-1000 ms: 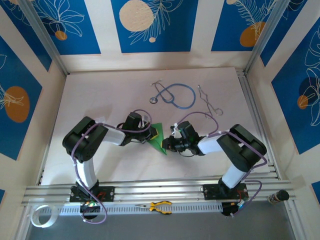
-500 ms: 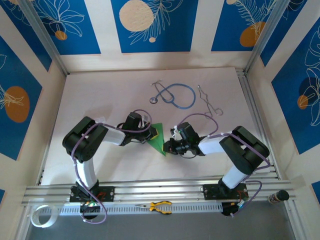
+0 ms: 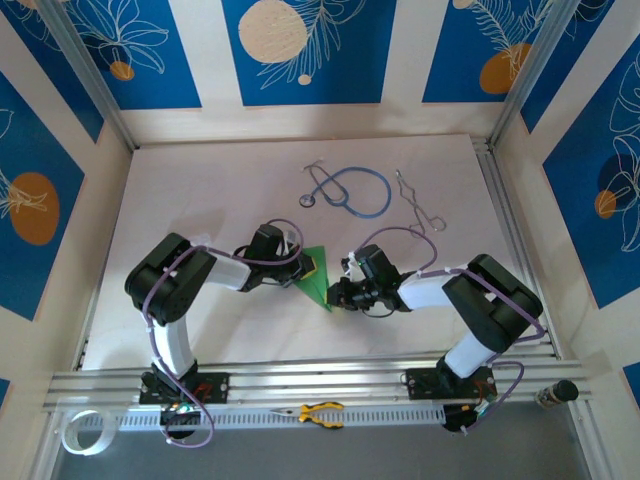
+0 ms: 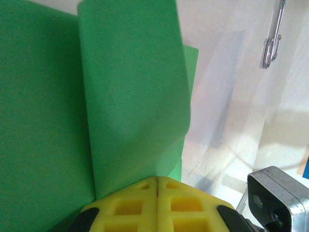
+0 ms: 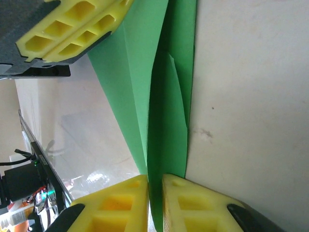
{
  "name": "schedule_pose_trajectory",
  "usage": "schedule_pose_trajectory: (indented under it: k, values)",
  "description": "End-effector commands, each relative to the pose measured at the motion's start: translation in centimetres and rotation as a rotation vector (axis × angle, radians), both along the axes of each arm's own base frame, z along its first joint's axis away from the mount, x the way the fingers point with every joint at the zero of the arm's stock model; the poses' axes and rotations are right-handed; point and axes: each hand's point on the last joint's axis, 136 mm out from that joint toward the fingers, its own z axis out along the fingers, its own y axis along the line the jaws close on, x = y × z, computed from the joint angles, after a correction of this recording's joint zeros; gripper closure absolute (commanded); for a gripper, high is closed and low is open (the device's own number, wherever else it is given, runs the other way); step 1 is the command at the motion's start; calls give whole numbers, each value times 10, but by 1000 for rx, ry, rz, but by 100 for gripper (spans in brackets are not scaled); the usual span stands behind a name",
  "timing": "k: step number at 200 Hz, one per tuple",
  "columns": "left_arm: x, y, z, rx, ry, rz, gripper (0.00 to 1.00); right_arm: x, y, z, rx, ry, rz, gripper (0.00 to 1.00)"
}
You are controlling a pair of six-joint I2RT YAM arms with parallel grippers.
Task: Fold a paper plane with a square sheet of paper (pick it up from the middle)
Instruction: Fourth fold the wing at the center of the table.
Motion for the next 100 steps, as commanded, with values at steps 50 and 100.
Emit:
schedule_pose_trajectory:
  k: [50,100]
  values:
    - [-10,2,-18,33,50,-17,100,-23,-12,-18,-82,88,40,88]
    - [-9,2,-16,31,49,-13,100,-31,-15,-17,-83,107,56,87]
